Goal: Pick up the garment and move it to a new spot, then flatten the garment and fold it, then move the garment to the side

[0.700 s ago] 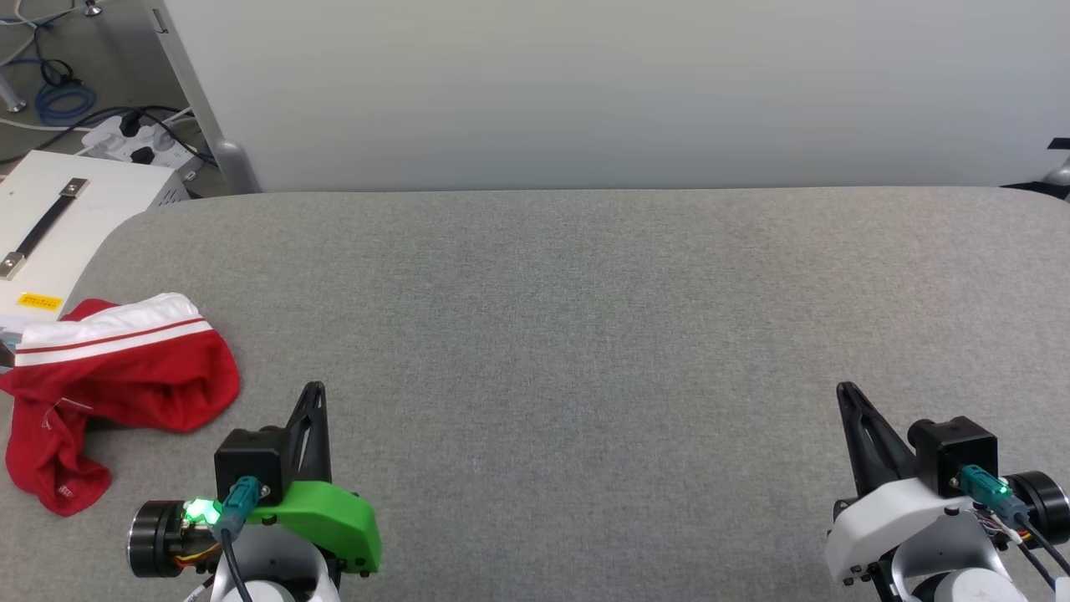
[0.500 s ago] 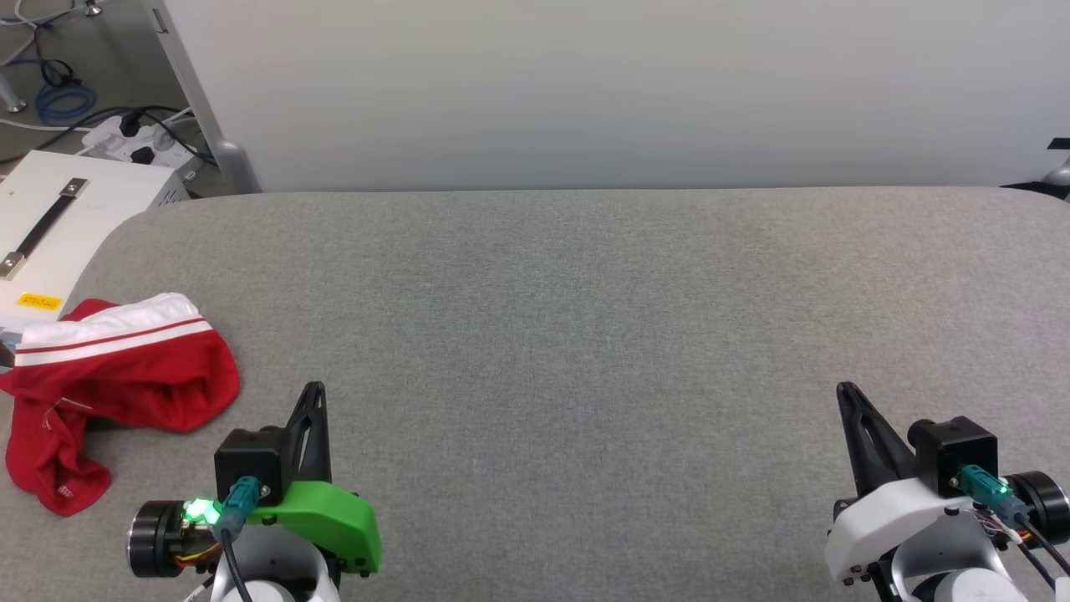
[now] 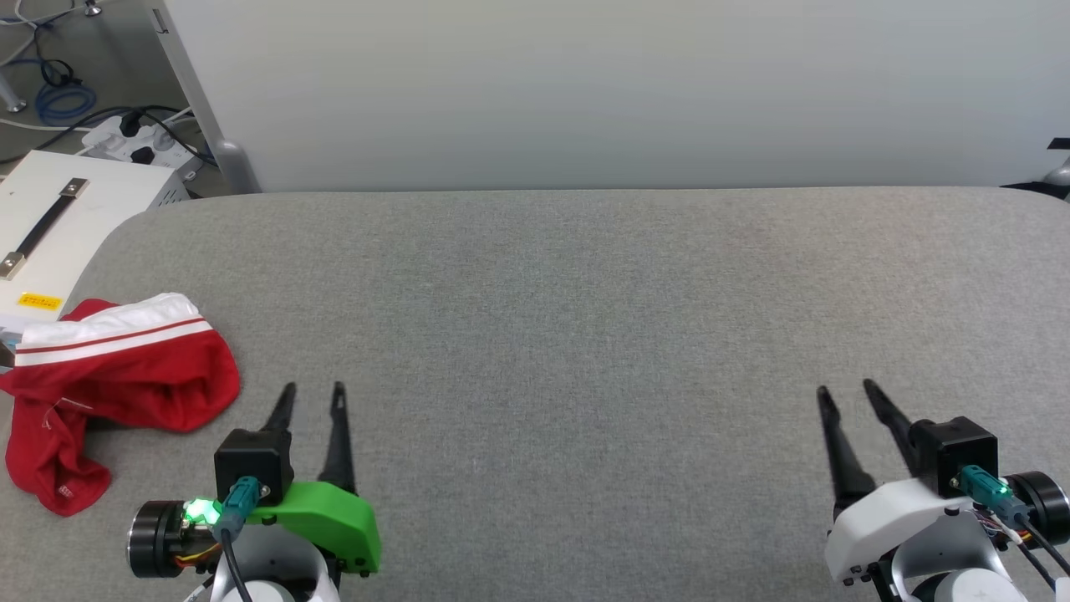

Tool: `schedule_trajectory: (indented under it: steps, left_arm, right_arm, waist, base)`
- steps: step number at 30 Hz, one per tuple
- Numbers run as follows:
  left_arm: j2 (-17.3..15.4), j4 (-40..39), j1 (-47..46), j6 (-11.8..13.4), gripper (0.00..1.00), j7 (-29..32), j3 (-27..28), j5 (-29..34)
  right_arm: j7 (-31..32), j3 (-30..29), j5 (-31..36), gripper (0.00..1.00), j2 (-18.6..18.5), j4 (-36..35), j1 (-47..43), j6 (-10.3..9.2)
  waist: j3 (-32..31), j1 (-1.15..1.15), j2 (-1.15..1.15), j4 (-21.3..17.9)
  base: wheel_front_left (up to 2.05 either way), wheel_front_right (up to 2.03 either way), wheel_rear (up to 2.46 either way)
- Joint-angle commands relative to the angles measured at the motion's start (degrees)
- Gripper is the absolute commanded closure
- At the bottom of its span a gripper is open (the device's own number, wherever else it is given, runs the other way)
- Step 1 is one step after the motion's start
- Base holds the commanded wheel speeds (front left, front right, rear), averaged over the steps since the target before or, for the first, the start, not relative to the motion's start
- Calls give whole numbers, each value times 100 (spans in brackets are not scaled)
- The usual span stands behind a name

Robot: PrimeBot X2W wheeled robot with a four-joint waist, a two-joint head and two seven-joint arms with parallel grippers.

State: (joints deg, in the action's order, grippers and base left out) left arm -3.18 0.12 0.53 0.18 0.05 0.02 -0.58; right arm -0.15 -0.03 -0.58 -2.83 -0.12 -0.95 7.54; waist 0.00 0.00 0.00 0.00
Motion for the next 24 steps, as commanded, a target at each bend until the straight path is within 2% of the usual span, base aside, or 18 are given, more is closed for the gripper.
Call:
schedule_trajectory:
  steps: [1,24]
  left_arm:
    - [0,6,-4,-2,0,-11,-5,-6]
    - [6,170,-123,-54,0,-285,-123,-198]
  right_arm:
    - [-10,-2,-7,0,0,4,2,0]
    - [-281,-107,-333,0,-1,-34,38,-1]
  waist:
    - [1,0,0,0]
    - [2,0,0,-9]
  base:
    - [0,0,0]
    - [0,0,0]
